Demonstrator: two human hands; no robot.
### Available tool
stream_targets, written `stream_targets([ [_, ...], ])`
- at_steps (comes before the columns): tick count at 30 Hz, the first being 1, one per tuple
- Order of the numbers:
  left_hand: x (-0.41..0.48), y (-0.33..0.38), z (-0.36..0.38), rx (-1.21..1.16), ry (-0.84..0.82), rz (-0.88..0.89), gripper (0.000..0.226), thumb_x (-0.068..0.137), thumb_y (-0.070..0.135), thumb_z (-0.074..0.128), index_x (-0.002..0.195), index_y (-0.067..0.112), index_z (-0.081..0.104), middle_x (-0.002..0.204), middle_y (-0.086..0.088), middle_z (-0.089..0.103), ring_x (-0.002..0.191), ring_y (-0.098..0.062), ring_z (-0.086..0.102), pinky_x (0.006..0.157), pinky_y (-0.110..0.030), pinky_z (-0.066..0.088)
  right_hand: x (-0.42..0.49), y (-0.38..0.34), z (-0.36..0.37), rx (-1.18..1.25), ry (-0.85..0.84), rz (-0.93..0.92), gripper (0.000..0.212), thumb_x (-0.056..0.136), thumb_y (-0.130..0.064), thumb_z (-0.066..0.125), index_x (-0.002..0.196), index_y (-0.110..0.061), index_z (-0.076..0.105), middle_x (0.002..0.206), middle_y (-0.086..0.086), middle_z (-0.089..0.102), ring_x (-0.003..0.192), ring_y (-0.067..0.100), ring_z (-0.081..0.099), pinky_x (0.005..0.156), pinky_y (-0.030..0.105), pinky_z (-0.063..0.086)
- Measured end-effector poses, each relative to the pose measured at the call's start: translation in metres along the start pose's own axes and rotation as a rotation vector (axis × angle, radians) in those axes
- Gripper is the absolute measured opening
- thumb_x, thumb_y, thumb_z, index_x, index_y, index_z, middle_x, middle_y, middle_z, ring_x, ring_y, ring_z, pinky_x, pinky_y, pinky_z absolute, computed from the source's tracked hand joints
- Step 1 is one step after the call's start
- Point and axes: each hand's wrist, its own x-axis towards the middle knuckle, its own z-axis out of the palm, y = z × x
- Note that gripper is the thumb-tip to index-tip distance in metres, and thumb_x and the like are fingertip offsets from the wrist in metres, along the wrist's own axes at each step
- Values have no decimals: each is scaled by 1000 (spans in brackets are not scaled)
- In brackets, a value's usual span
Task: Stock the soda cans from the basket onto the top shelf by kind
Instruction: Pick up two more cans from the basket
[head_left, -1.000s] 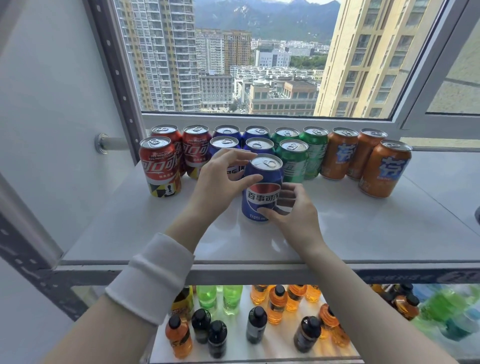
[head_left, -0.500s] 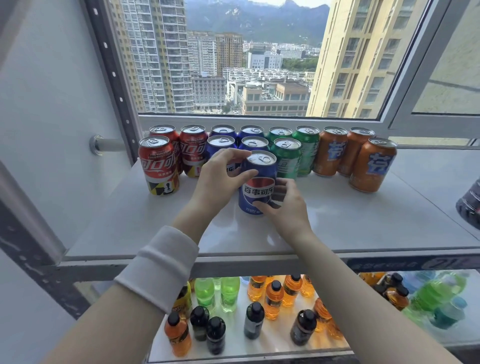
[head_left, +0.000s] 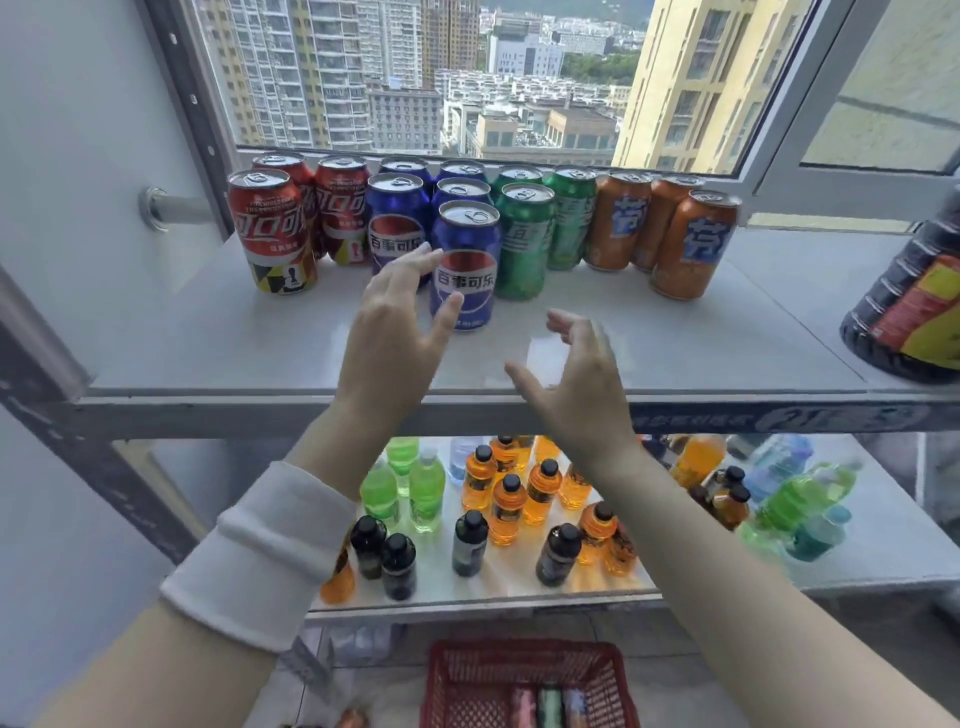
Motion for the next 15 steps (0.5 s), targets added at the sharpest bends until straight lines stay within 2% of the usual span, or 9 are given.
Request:
stream_targets([
  [4, -60, 34, 12, 45, -31, 3, 37, 89, 18, 54, 123, 4, 52, 131, -11, 54, 124, -22, 47, 101, -12, 24, -53, 27, -27, -105, -7, -139, 56, 80, -27, 69, 126, -2, 49, 118, 15, 54, 114, 27, 50, 98, 20, 30],
  [7, -114, 59, 31, 73, -84, -31, 38, 88, 24, 49, 121, 6, 54, 127, -10, 56, 122, -22, 49, 103, -19, 28, -100, 58, -45, -152, -39, -175, 51, 80, -32, 60, 120, -1, 54, 110, 17, 58, 103, 31, 55, 94, 33, 41],
  [10, -167, 78, 50, 106, -194, -43, 44, 87, 32, 41, 120, 6, 55, 125, -11, 57, 121, -25, 50, 103, -30, 34, -149, 94, -58, -231, -109, -172, 49, 79, -32, 59, 116, 1, 55, 109, 19, 58, 101, 36, 56, 90, 42, 47],
  [12, -198, 87, 60, 135, -273, -64, 45, 88, 34, 43, 121, 6, 55, 124, -12, 58, 118, -27, 52, 100, -33, 37, -182, 115, -62, -276, -193, -153, 50, 81, -31, 61, 119, 0, 53, 113, 18, 57, 107, 35, 54, 95, 42, 45],
  [15, -239, 92, 73, 155, -365, -87, 43, 87, 30, 47, 122, 6, 54, 125, -10, 58, 116, -25, 54, 100, -30, 37, -225, 139, -64, -330, -278, -131, 51, 80, -30, 66, 119, 1, 54, 115, 18, 57, 110, 35, 53, 97, 40, 42],
])
